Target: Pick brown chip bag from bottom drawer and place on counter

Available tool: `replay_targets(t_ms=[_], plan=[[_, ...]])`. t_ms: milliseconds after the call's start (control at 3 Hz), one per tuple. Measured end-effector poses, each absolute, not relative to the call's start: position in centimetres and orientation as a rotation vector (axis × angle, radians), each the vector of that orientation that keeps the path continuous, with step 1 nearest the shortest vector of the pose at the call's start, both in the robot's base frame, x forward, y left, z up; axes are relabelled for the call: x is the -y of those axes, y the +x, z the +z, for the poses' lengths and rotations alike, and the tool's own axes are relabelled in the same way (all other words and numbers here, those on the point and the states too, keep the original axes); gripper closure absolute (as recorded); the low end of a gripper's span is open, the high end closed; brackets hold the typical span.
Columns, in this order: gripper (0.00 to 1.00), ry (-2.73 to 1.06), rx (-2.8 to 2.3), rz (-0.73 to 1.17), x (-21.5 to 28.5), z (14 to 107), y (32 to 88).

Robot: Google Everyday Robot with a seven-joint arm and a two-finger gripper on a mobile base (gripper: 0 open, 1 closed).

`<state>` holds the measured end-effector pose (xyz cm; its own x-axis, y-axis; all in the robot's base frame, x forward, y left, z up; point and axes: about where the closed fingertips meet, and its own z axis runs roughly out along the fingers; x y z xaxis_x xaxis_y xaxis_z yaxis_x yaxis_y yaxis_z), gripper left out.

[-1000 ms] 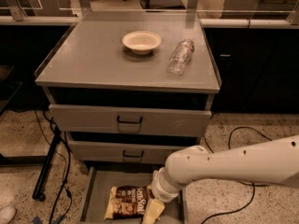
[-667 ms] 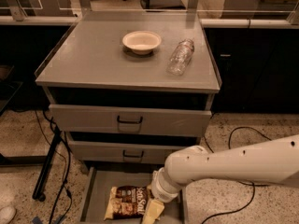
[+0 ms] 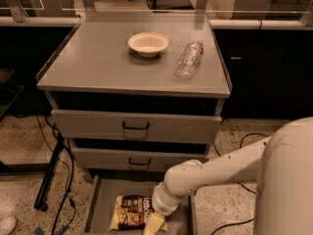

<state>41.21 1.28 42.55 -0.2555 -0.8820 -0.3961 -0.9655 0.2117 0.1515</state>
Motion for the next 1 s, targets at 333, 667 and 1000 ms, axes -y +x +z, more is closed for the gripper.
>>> replay_targets(t_ms=[333, 667, 1000], plan=[[0.00, -1.765, -2.284, 0.593, -1.5, 40.6, 40.0], [0.00, -1.762, -2.285, 0.597, -1.6, 40.4, 40.0], [0.00, -1.735, -2.292, 0.634, -2.0, 38.6, 40.1]])
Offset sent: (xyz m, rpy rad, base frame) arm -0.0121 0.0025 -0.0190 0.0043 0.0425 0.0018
